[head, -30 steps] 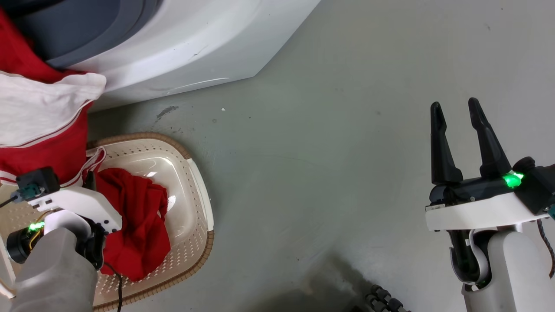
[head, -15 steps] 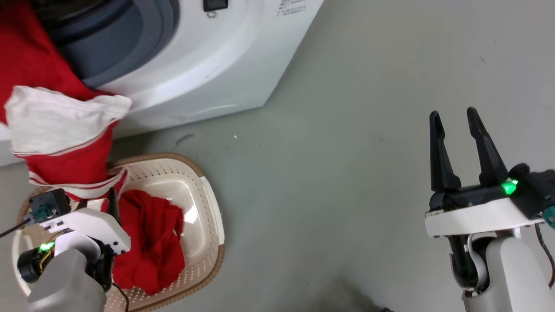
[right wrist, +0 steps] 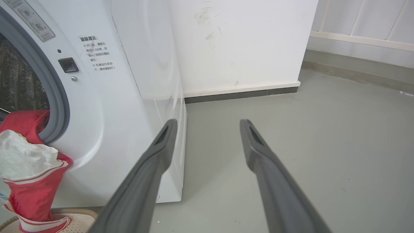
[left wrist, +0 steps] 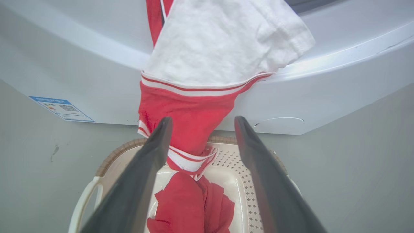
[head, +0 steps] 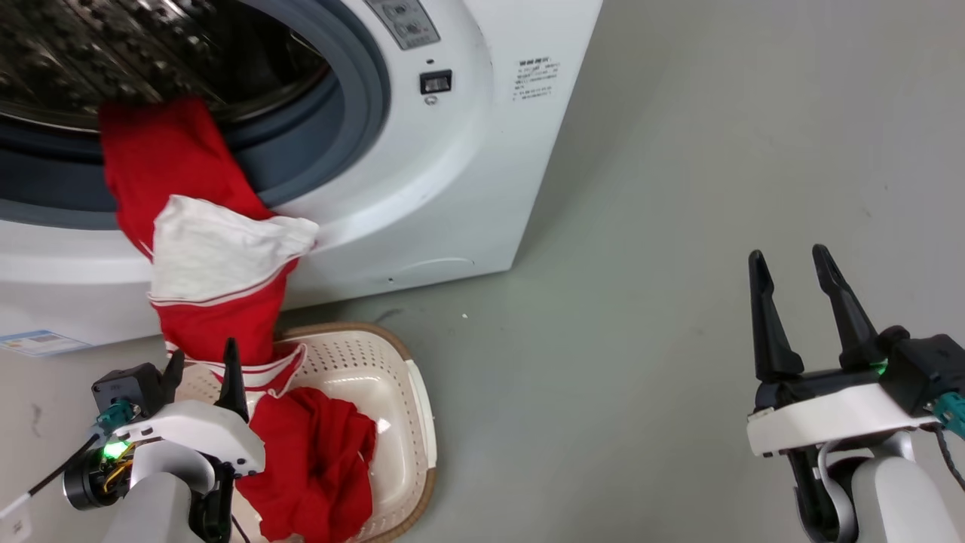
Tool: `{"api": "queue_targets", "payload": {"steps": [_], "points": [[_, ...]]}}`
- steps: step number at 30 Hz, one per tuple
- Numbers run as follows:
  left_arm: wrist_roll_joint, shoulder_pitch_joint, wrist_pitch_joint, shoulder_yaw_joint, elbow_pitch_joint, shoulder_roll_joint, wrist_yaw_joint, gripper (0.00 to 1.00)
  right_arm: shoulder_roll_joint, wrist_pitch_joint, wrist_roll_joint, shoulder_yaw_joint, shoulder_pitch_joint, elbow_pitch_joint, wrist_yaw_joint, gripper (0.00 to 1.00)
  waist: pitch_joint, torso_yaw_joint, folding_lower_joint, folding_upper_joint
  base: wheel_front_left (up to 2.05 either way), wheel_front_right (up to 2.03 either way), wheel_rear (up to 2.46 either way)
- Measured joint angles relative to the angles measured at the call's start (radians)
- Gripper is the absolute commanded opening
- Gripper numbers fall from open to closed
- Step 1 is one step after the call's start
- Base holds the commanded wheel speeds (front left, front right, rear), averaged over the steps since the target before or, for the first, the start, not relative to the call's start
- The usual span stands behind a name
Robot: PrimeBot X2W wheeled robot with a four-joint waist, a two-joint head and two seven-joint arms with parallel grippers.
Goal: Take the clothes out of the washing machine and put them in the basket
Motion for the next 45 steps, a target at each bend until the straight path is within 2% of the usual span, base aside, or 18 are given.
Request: {"api": "queue_targets", "payload": {"steps": [6,12,16,24,30,40,45], "points": [[0.080,0.074,0.000,0.057,-0.180,-0.032,0.005,1.00,0.000,0.023,-0.003,-0.017,0.038,-0.022,0.000,1.00,-0.061,0.029,-0.0001,0.0000,0.00,0.00,0.00],[0.131,0.069,0.000,0.082,-0.234,-0.027,-0.012,1.00,0.000,0.035,0.003,-0.021,0.053,-0.041,0.000,1.00,-0.075,0.039,-0.0002,0.0000,0.00,0.00,0.00],[0.141,-0.007,0.001,0.062,-0.174,0.010,-0.038,1.00,0.000,0.034,0.016,-0.013,0.053,-0.046,0.000,1.00,-0.058,0.030,-0.0002,0.0000,0.00,0.00,0.00],[0.127,-0.182,0.151,0.012,0.025,0.119,-0.064,1.00,0.000,0.016,0.040,0.007,0.034,-0.024,0.000,1.00,-0.011,-0.003,-0.0001,0.0000,0.00,0.00,0.00],[0.097,-0.272,0.238,-0.024,0.147,0.176,-0.070,1.00,0.000,-0.003,0.058,0.022,0.019,0.000,0.000,1.00,0.024,-0.037,0.0000,0.0000,0.00,0.00,0.00],[0.026,-0.392,0.338,-0.113,0.238,0.235,-0.072,1.00,-0.001,-0.030,0.080,0.038,-0.008,0.030,0.000,1.00,0.077,-0.076,0.0001,0.0000,0.00,0.00,0.00],[-0.002,-0.432,0.348,-0.141,0.268,0.263,-0.072,1.00,0.000,-0.037,0.086,0.046,-0.014,0.044,0.000,1.00,0.087,-0.089,0.0001,0.0000,0.00,0.00,0.00]]}}
